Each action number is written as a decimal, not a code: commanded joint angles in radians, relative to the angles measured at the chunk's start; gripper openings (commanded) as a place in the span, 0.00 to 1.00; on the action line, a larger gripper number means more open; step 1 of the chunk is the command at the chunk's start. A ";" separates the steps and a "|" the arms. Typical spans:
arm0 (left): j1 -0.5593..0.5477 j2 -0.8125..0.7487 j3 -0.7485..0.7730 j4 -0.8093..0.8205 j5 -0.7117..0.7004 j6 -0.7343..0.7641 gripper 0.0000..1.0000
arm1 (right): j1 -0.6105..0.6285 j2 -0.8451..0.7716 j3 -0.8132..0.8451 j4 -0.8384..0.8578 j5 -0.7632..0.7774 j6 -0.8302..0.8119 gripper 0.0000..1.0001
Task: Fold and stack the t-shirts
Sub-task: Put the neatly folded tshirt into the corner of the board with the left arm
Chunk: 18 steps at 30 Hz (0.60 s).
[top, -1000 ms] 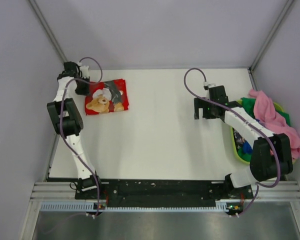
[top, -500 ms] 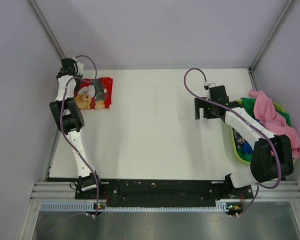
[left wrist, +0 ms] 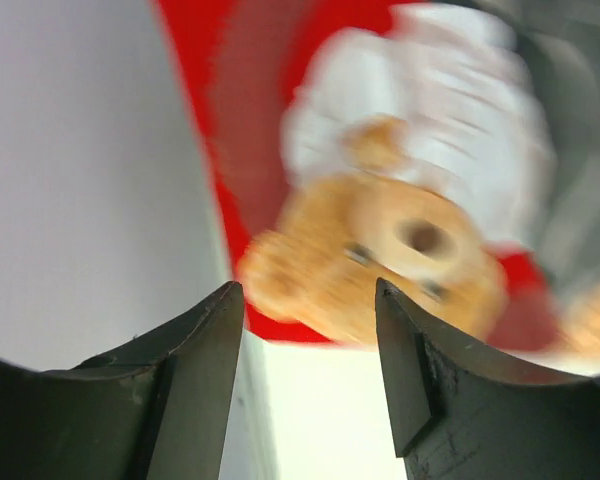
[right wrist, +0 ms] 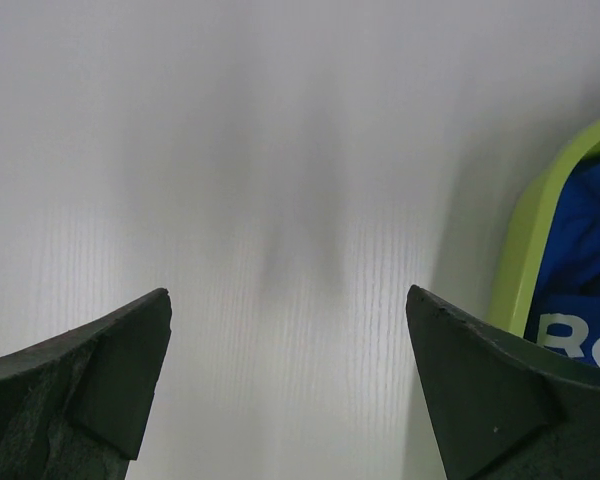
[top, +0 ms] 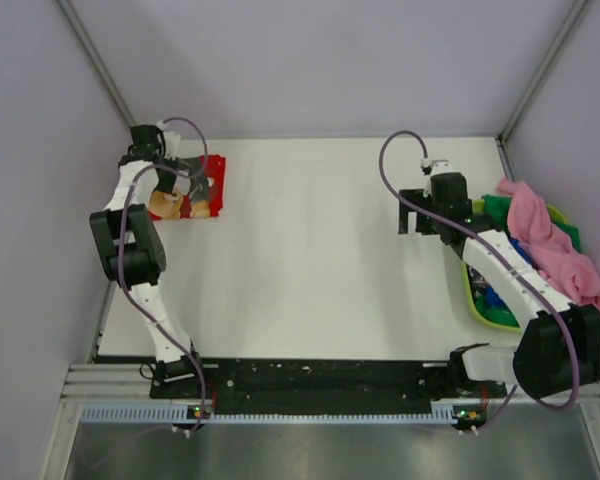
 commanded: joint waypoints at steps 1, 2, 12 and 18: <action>-0.139 -0.253 -0.235 0.040 0.208 0.020 0.56 | -0.005 -0.121 -0.068 0.107 0.056 0.002 0.99; -0.177 -0.284 -0.289 0.040 0.222 0.026 0.52 | -0.004 -0.129 -0.075 0.112 0.050 -0.004 0.99; -0.366 -0.077 -0.264 -0.076 0.121 0.051 0.24 | -0.005 -0.115 -0.077 0.110 0.034 -0.007 0.99; -0.346 0.004 -0.194 -0.087 0.007 0.031 0.22 | -0.004 -0.121 -0.077 0.107 0.046 -0.016 0.99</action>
